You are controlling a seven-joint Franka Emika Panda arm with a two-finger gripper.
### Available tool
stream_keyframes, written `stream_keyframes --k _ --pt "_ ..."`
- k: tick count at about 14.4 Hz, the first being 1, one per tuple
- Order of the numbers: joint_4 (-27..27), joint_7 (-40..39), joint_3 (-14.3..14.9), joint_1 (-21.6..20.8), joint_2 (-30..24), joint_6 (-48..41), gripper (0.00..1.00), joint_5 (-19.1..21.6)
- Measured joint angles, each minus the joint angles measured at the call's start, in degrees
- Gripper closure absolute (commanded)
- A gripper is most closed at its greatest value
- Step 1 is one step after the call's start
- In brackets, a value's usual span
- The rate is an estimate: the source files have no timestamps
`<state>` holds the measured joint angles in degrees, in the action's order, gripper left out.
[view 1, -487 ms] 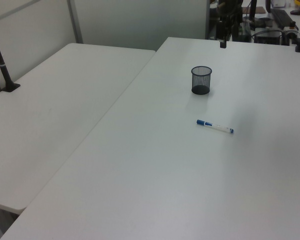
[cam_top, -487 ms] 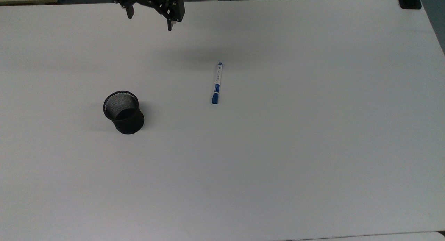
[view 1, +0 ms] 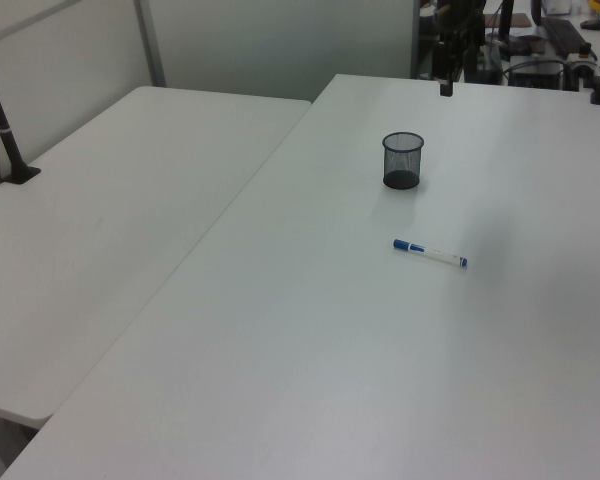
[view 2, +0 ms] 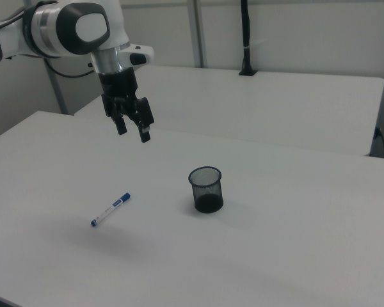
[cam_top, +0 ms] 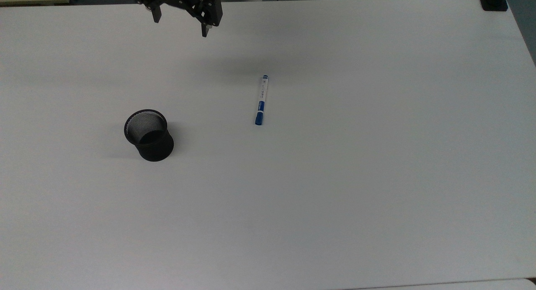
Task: Insert the marker
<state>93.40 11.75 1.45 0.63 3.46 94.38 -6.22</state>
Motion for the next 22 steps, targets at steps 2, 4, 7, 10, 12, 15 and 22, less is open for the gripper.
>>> stream_keyframes --k 2,4,7,10,12,15,22 --pt "0.1 -0.1 0.0 0.0 0.0 0.0 0.00 0.0" --pt "0.2 -0.3 -0.2 -0.2 0.2 0.0 0.00 0.0" --pt "0.5 -0.4 -0.7 -0.5 1.1 0.0 0.00 0.1" --pt "0.7 -0.4 -1.8 -1.2 3.9 0.1 0.00 0.1" --pt "0.7 -0.4 -2.3 -2.4 6.7 1.0 0.00 0.5" --pt "0.8 1.2 -2.3 -4.1 10.4 2.3 0.17 2.3" --pt "2.6 7.7 -2.4 -6.1 17.9 15.6 0.27 2.5"
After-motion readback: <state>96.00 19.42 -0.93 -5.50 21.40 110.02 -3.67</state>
